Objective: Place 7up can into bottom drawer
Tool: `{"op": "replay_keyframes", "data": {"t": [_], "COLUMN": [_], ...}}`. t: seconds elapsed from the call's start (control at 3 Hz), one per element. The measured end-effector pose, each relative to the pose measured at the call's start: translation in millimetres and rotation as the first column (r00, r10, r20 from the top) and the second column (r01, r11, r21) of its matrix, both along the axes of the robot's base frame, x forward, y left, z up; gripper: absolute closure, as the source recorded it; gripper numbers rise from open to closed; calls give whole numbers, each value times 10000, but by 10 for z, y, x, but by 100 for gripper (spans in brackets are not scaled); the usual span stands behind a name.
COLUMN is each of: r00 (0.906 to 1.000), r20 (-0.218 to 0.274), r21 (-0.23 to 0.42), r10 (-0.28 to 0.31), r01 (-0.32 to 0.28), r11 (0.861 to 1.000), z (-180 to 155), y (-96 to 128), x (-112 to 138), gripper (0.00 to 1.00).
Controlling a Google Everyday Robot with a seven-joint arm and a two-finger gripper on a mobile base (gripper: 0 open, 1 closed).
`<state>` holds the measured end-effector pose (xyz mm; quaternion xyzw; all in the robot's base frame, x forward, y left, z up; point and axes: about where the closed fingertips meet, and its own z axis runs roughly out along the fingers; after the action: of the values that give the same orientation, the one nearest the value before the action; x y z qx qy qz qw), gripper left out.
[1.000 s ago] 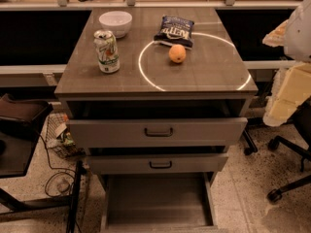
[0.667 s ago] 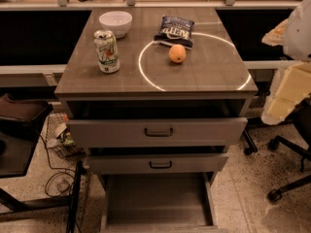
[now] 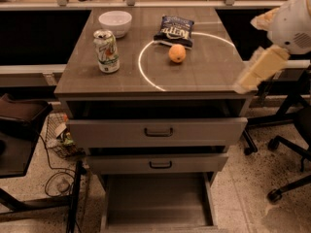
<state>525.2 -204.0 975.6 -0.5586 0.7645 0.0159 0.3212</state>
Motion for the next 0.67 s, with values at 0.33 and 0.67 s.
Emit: {"op": "replay_keyframes", "data": {"t": [0.33, 0.67], "r00": [9937, 9819], "r20": [1075, 1764], "r21": [2492, 5217], "r10": [308, 687], "r01": [-570, -1525], "r11": [9668, 8394], "z": [-57, -139], "y": [255, 644], "x": [610, 1032], "gripper": [0, 0]}}
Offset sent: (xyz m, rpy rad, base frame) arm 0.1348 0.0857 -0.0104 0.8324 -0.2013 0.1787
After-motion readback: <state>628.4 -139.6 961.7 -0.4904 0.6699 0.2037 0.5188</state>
